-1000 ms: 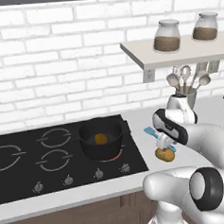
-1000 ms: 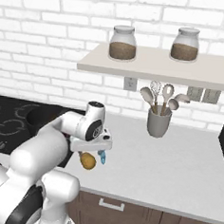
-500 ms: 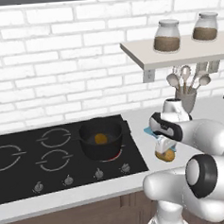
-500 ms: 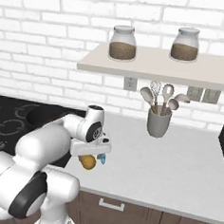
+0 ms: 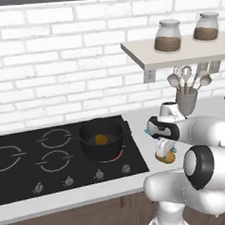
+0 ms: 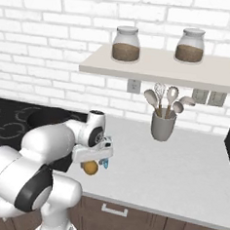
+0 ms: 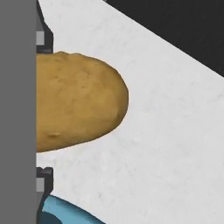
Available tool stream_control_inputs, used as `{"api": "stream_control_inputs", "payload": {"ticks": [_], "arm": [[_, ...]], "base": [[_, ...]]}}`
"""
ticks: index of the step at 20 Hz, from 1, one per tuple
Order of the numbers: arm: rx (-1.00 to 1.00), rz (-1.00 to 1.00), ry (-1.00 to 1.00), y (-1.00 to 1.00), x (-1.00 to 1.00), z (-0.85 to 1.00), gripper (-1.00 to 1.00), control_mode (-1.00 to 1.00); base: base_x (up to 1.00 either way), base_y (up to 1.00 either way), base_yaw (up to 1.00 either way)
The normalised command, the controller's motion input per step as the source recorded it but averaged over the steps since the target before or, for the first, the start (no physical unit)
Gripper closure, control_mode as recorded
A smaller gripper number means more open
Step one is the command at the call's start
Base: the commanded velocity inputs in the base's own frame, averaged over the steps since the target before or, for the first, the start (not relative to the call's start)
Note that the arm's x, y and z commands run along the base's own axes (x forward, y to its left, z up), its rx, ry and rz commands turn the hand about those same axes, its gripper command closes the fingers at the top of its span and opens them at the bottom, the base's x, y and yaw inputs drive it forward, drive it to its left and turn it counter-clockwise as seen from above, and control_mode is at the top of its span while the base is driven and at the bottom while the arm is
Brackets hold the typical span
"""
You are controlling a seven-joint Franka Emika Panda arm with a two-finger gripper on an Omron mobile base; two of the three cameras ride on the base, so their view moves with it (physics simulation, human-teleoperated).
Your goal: Put the potato and avocado in the pot. Retrieve the spatula and lightly stir the vegetables in the pot.
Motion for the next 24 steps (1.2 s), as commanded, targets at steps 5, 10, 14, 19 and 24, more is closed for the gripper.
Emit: {"api": "stream_control_inputs", "payload": {"ticks": [5,10,14,19,24], "arm": [[0.0,0.15,0.05,0.14,-0.01,-0.41,-1.0,-1.0],[0.0,0.14,0.06,0.15,-0.11,-0.31,1.0,-1.0],[0.0,0.07,-0.05,0.06,-0.56,0.14,1.0,-1.0],[0.01,0.02,-0.12,0.15,-0.67,0.84,1.0,-1.0],[0.03,0.01,-0.08,0.67,-0.35,1.0,1.0,-1.0]], "base": [[0.0,0.0,0.0],[0.0,0.0,0.0],[0.0,0.0,0.0],[0.0,0.0,0.0],[0.0,0.0,0.0]]}}
